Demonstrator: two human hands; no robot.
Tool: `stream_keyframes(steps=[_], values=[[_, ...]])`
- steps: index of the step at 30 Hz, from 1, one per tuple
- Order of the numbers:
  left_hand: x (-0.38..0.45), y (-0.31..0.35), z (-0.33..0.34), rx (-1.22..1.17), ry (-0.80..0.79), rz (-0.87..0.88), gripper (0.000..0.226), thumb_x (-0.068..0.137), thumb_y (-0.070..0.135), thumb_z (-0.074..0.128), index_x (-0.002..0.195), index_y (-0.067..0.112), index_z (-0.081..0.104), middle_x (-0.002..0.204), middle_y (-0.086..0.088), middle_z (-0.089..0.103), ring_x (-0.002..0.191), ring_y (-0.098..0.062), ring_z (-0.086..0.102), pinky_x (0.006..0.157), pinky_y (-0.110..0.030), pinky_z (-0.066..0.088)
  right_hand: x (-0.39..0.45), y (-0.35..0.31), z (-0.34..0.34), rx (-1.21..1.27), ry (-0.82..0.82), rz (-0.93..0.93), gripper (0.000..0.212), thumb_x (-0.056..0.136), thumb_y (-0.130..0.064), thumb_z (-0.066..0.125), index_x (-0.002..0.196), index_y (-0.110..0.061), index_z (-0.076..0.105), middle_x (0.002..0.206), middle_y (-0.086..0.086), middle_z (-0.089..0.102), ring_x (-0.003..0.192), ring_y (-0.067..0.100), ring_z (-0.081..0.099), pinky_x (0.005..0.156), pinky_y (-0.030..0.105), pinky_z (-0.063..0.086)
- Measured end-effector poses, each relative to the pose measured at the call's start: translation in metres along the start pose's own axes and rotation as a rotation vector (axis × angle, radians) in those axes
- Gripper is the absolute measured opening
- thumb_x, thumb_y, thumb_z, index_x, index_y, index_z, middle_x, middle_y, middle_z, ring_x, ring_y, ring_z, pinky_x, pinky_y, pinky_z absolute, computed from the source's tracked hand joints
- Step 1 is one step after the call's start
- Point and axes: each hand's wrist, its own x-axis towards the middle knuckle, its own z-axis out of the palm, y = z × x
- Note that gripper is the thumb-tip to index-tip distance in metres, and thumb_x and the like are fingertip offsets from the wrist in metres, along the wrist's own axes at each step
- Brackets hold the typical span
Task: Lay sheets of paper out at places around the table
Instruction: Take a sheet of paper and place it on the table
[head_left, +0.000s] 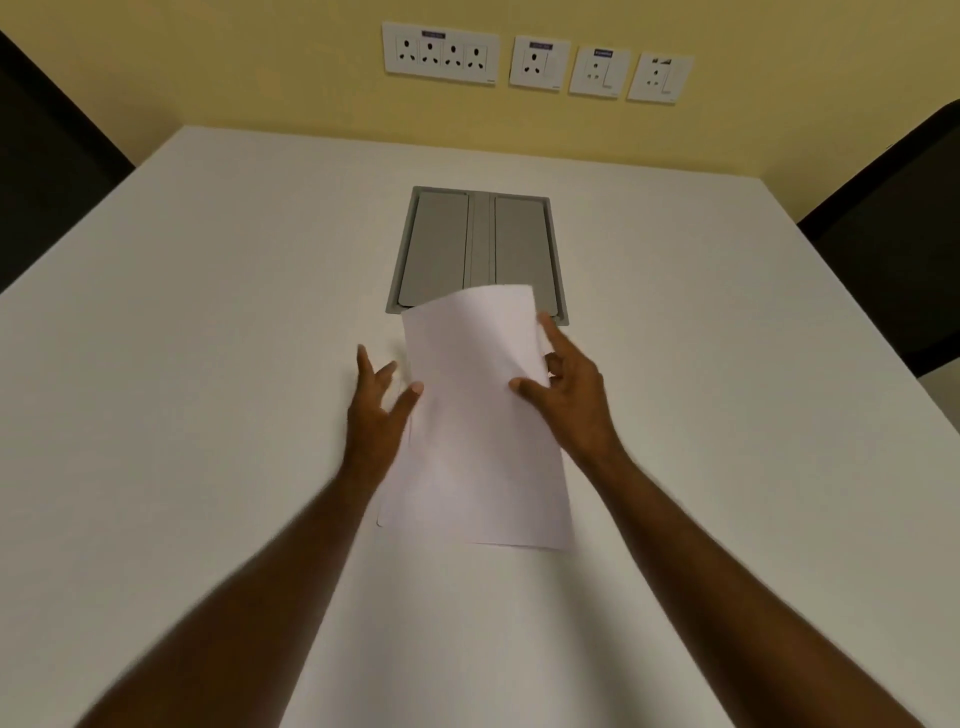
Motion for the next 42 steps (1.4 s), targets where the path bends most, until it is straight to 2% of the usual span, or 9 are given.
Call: stream_keyframes(steps=[4, 7, 13, 17, 22, 26, 29, 36, 42], values=[[0.000, 0.051, 0.002, -0.202, -0.048, -0.023, 0.093, 0.089, 0.017, 0.072, 0.159, 0.020, 0.011, 0.102, 0.003, 0.072, 0.103, -0.021, 0.068, 0.092, -0.028, 0.055, -0.026, -0.043, -0.060, 0.173, 0.033, 0.048, 0.096, 0.079, -0.007, 0.081, 0.155, -0.031, 0.027, 0.105, 0.003, 0.077, 0.092, 0.019, 0.075, 0.077, 0.031, 0.061], [-0.027, 0.081, 0.020, -0.349, -0.179, -0.045, 0.093, 0.087, 0.006, 0.072, 0.158, 0.019, 0.014, 0.092, -0.010, 0.073, 0.084, -0.025, 0.071, 0.077, -0.035, 0.063, -0.048, -0.059, -0.119, 0.247, 0.084, 0.144, 0.099, 0.078, -0.002, 0.080, 0.155, -0.031, 0.025, 0.102, 0.002, 0.078, 0.096, 0.027, 0.074, 0.087, 0.044, 0.060], [-0.122, 0.117, 0.087, -0.435, -0.372, -0.125, 0.095, 0.083, 0.001, 0.074, 0.157, 0.024, 0.018, 0.074, 0.000, 0.070, 0.067, -0.017, 0.068, 0.062, -0.033, 0.062, -0.103, -0.047, -0.233, -0.066, 0.183, 0.346, 0.098, 0.079, -0.008, 0.080, 0.156, -0.029, 0.024, 0.110, 0.009, 0.072, 0.101, 0.026, 0.070, 0.096, 0.045, 0.055], [-0.200, 0.122, 0.137, -0.427, -0.391, -0.246, 0.100, 0.082, -0.003, 0.074, 0.157, 0.025, 0.015, 0.070, -0.003, 0.072, 0.061, -0.020, 0.069, 0.061, -0.035, 0.062, -0.147, -0.018, -0.292, -0.175, 0.207, 0.488, 0.099, 0.075, -0.009, 0.083, 0.156, -0.023, 0.027, 0.081, 0.010, 0.056, 0.080, 0.023, 0.058, 0.075, 0.029, 0.049], [-0.306, 0.100, 0.186, -0.355, -0.381, -0.412, 0.106, 0.079, -0.003, 0.078, 0.158, 0.017, 0.010, 0.079, -0.015, 0.072, 0.064, -0.022, 0.069, 0.061, -0.034, 0.063, -0.208, 0.033, -0.341, -0.083, 0.164, 0.687, 0.088, 0.071, -0.003, 0.085, 0.148, -0.018, 0.045, 0.114, 0.012, 0.061, 0.110, 0.022, 0.058, 0.091, 0.029, 0.043], [-0.372, 0.078, 0.214, -0.252, -0.356, -0.520, 0.112, 0.076, -0.001, 0.082, 0.158, 0.017, 0.009, 0.086, -0.019, 0.074, 0.065, -0.024, 0.073, 0.064, -0.037, 0.063, -0.248, 0.078, -0.366, -0.090, 0.131, 0.787, 0.079, 0.072, -0.003, 0.083, 0.143, -0.012, 0.050, 0.112, 0.010, 0.062, 0.121, 0.031, 0.059, 0.096, 0.030, 0.043], [-0.411, 0.068, 0.228, -0.205, -0.336, -0.562, 0.115, 0.077, -0.001, 0.081, 0.158, 0.019, 0.003, 0.086, -0.020, 0.074, 0.059, -0.020, 0.071, 0.052, -0.028, 0.059, -0.270, 0.107, -0.368, -0.140, 0.118, 0.793, 0.078, 0.072, -0.001, 0.082, 0.143, -0.012, 0.051, 0.103, 0.002, 0.056, 0.118, 0.028, 0.058, 0.109, 0.035, 0.042], [-0.443, 0.056, 0.242, -0.030, -0.324, -0.580, 0.115, 0.082, 0.001, 0.077, 0.158, 0.021, -0.006, 0.070, -0.008, 0.070, 0.052, -0.016, 0.067, 0.046, -0.018, 0.054, -0.300, 0.151, -0.348, -0.366, 0.082, 0.710, 0.079, 0.076, -0.008, 0.080, 0.146, -0.022, 0.046, 0.100, 0.001, 0.061, 0.105, 0.020, 0.061, 0.090, 0.027, 0.045], [-0.453, 0.054, 0.234, 0.134, -0.319, -0.492, 0.100, 0.087, 0.015, 0.075, 0.158, 0.019, 0.005, 0.076, -0.004, 0.069, 0.064, -0.025, 0.068, 0.061, -0.026, 0.052, -0.314, 0.165, -0.342, -0.766, 0.081, 0.525, 0.072, 0.083, -0.028, 0.076, 0.147, -0.027, 0.044, 0.127, 0.006, 0.058, 0.120, 0.026, 0.054, 0.108, 0.042, 0.036]])
